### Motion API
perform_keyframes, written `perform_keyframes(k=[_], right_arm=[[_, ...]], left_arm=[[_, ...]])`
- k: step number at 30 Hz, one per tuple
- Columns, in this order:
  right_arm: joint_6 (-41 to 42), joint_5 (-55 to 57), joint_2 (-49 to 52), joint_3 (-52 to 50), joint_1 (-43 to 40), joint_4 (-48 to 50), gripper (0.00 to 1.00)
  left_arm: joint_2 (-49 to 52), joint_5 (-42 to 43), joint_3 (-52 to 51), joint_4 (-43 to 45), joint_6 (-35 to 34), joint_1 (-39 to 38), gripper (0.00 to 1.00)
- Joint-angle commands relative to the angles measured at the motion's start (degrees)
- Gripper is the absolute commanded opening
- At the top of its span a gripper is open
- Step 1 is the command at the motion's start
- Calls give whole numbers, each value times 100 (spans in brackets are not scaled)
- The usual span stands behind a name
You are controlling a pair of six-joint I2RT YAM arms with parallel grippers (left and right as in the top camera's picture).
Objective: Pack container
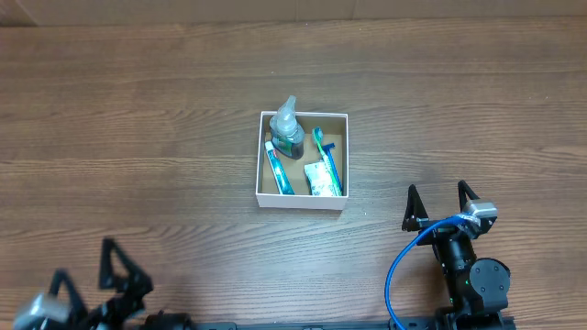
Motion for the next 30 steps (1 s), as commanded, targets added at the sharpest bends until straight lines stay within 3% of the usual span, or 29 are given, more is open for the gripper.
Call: perform_keyframes(k=[1, 7, 11, 21, 28, 30], right_arm=[[37, -33, -68, -59, -28, 31, 100], [37, -33, -68, -59, -28, 31, 100], [37, -33, -68, -59, -28, 31, 100], [37, -33, -68, -59, -28, 31, 100], [37, -33, -68, -59, -28, 31, 100], [37, -33, -68, -59, -28, 31, 100]], left_arm=[[-59, 1078, -1003, 1084, 374, 35, 100], [-59, 2380, -2291, 2636, 2317, 35, 100], [-59, 2463, -2938, 2809, 2885, 35, 100], [-61, 2640, -4122, 3519, 3014, 33, 100], [-61, 2404, -4162, 3574, 3001, 33, 100], [-61, 2151, -4166, 3574, 2682, 33, 100]])
